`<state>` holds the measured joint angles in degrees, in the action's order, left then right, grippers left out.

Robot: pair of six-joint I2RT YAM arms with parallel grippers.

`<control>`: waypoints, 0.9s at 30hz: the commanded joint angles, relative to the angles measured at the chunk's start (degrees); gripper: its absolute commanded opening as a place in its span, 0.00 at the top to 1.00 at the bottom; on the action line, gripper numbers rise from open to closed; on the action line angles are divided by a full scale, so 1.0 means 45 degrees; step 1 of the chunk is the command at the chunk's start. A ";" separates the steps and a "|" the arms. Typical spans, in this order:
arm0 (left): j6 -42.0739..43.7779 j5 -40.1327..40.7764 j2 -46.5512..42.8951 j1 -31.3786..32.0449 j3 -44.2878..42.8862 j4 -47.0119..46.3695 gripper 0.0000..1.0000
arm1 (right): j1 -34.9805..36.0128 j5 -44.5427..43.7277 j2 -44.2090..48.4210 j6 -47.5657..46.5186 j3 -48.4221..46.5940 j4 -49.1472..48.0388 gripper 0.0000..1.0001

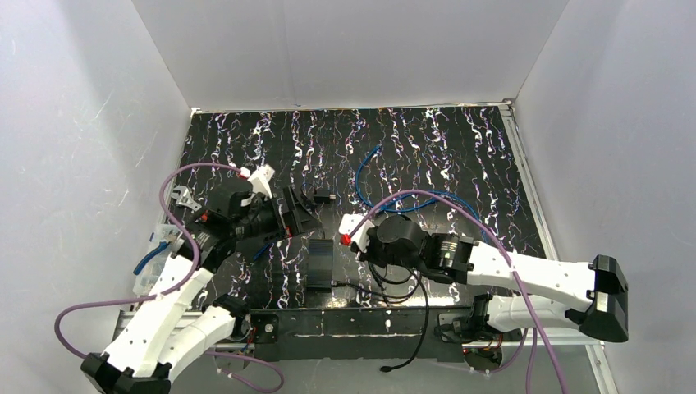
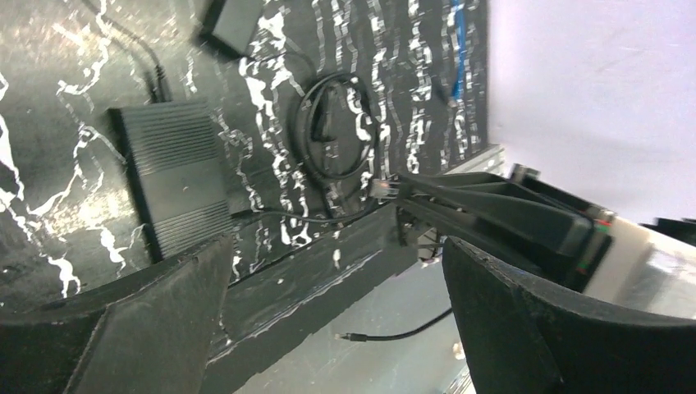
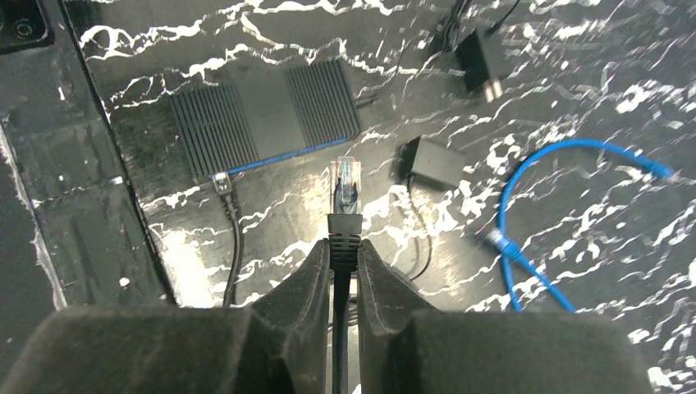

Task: Insert the plug into the switch port
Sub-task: Pick up the connector from the center of the board, then pick up the power from the center of the board.

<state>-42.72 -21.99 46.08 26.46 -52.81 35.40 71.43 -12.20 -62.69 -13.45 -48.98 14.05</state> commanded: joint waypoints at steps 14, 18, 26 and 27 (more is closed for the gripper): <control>0.0199 0.1650 0.1901 -0.0135 0.2970 -0.1722 0.02 | -0.1078 0.1959 -0.3451 0.2791 0.0552 -0.1922 0.99; 0.0268 0.1648 0.2544 -0.0194 0.3390 -0.2275 0.02 | -0.1132 0.2199 -0.4202 0.2851 0.0716 -0.2484 0.99; 0.0388 0.1287 0.3966 -0.0204 0.3952 -0.3518 0.02 | -0.1199 0.2550 -0.4819 0.3237 0.1407 -0.3806 0.99; 0.0412 0.1243 0.4145 -0.0213 0.3981 -0.3631 0.02 | -0.1200 0.2537 -0.4919 0.3274 0.1452 -0.3897 0.99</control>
<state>-41.98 -15.70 62.70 25.93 -35.66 22.37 66.32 -1.86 -83.84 -0.78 -43.37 2.23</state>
